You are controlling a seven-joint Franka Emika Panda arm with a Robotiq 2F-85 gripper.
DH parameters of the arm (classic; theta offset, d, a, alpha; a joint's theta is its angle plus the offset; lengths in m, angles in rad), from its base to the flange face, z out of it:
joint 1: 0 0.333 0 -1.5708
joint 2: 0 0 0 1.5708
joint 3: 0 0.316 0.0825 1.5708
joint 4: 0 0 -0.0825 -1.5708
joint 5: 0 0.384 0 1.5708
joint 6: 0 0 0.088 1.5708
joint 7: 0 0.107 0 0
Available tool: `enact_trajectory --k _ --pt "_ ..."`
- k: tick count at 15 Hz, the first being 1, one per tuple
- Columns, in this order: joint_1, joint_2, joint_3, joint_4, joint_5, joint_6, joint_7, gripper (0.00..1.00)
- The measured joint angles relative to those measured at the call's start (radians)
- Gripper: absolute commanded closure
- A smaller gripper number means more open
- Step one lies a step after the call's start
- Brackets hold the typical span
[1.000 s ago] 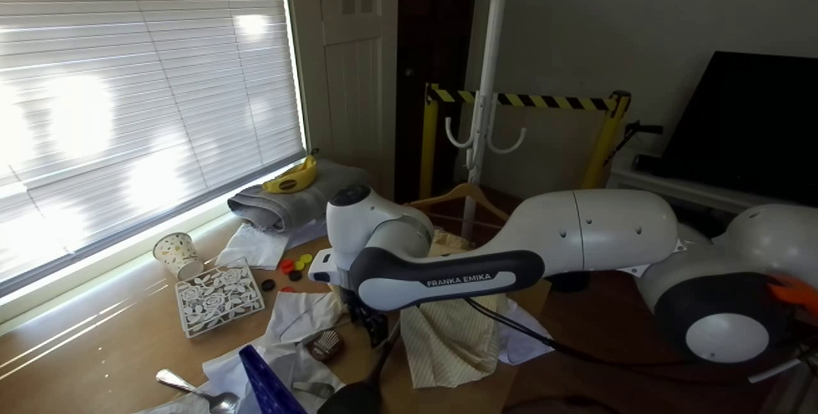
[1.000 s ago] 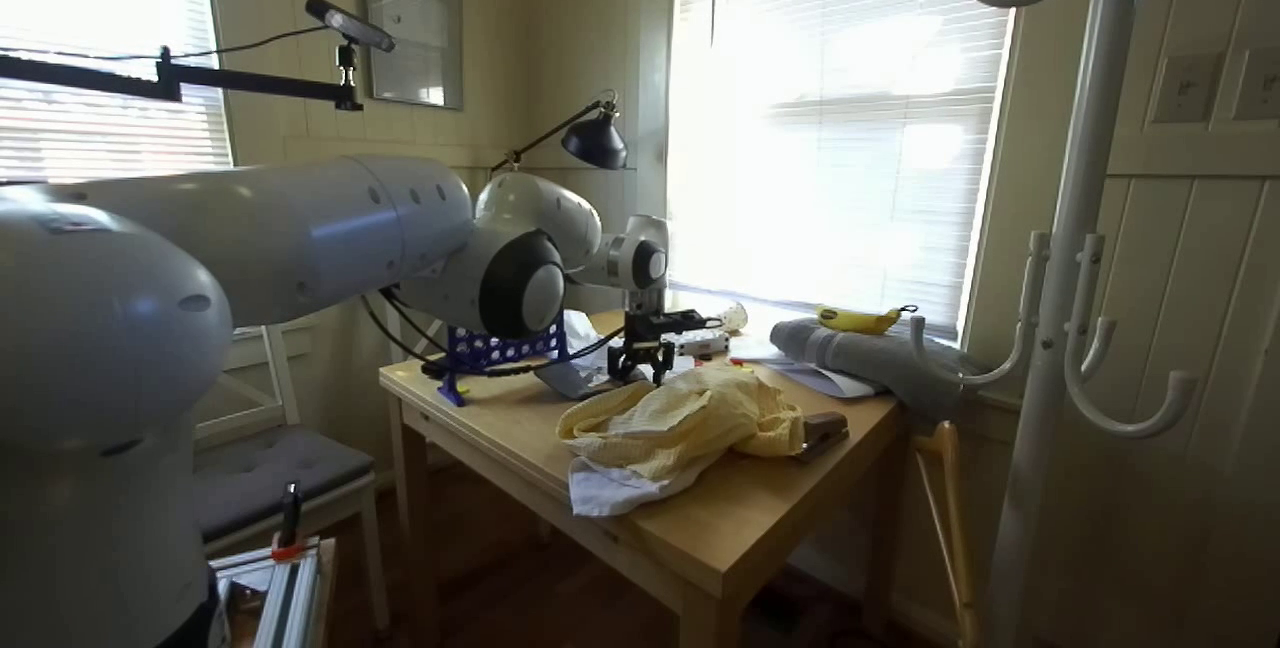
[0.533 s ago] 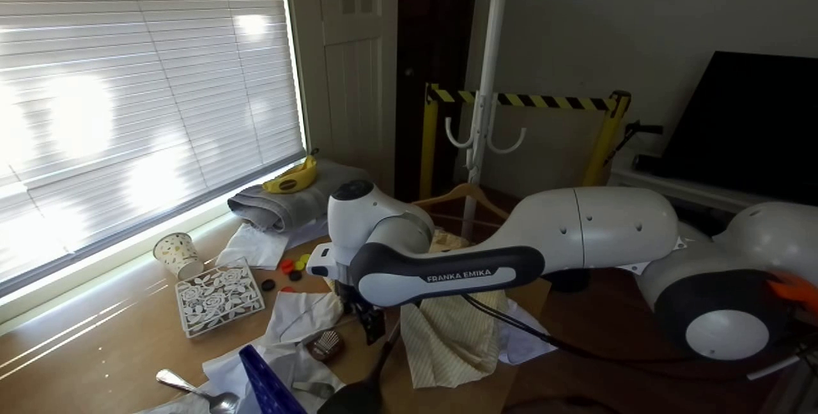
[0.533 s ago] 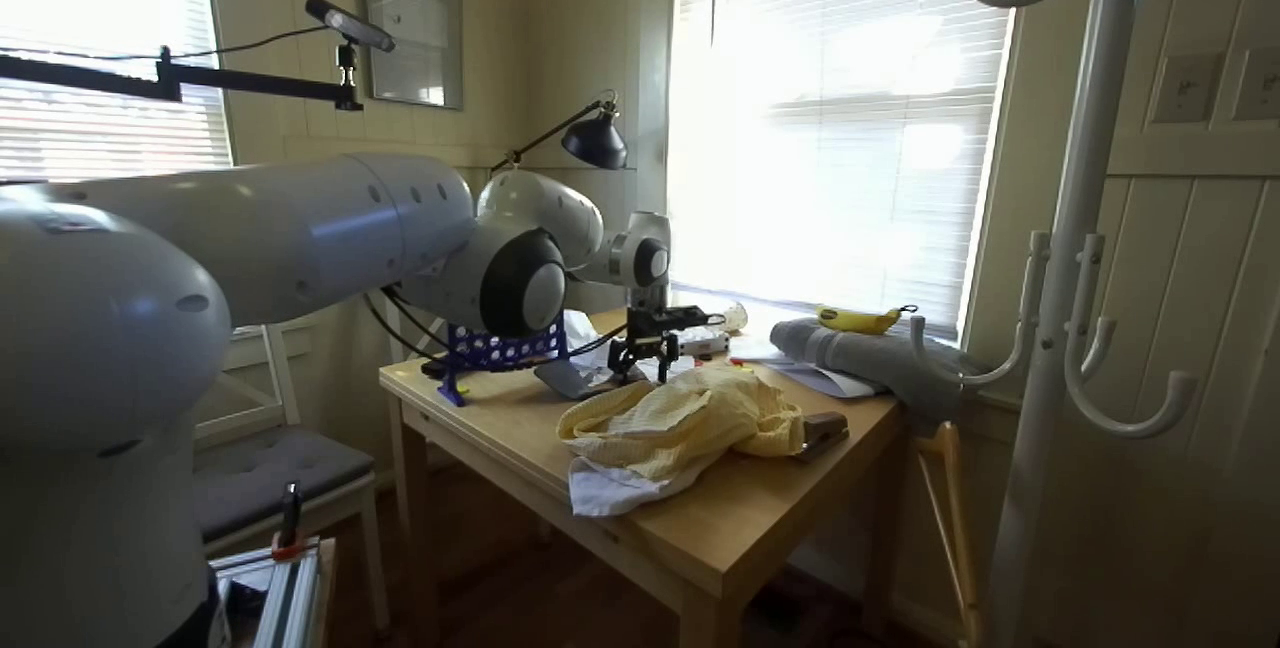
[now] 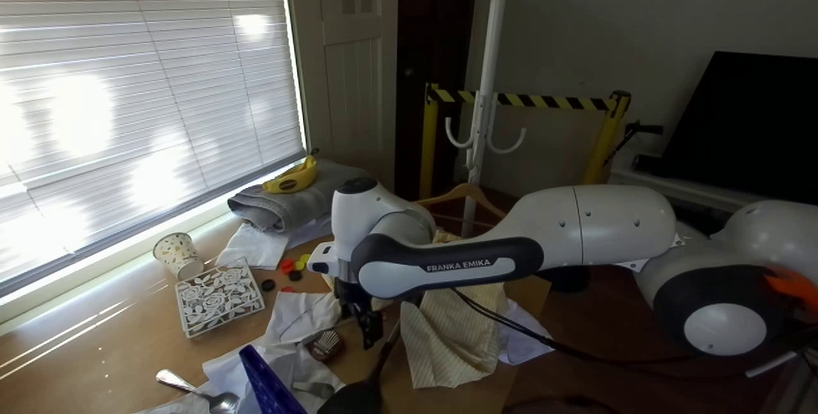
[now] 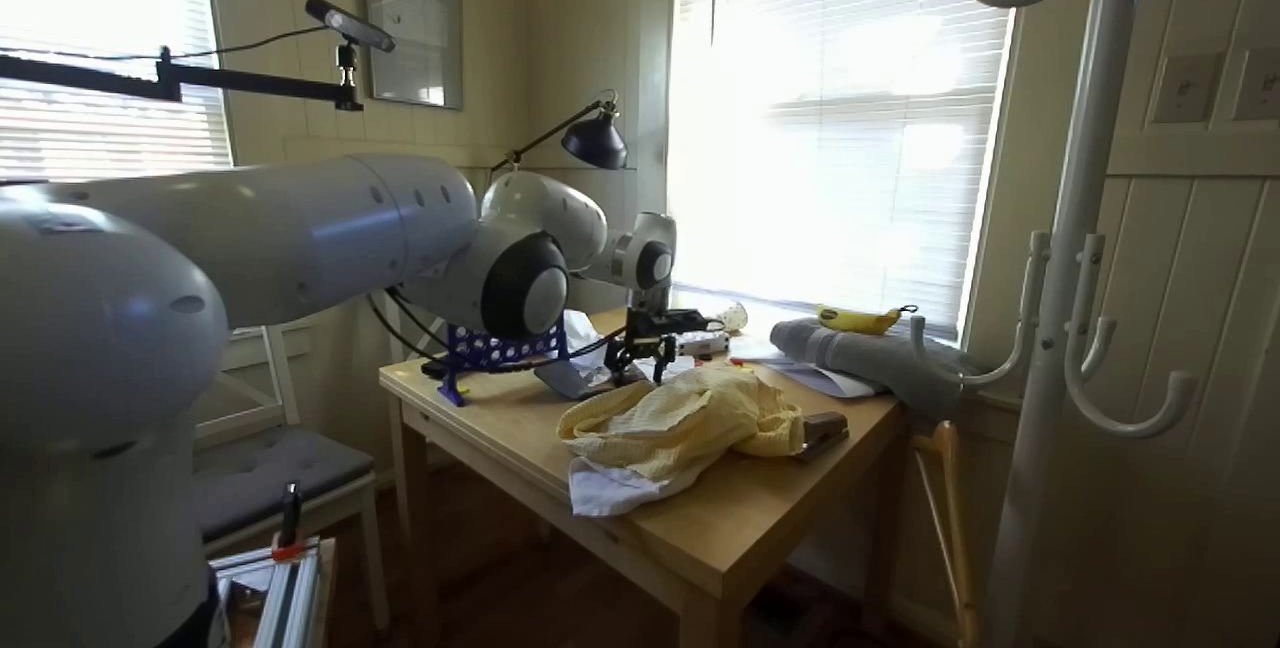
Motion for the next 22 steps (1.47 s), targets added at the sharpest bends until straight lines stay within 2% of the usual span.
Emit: enact_trajectory --k 6,9,16,22 --pt "-0.080 0.002 0.067 0.000 0.086 -0.006 -0.018 0.00" --pt "-0.105 0.002 0.086 0.000 0.104 -0.044 -0.018 0.00" --pt "-0.097 0.002 0.099 0.001 0.106 -0.081 -0.018 0.00" --pt "-0.098 0.002 0.100 0.002 0.108 0.014 -0.015 0.00"
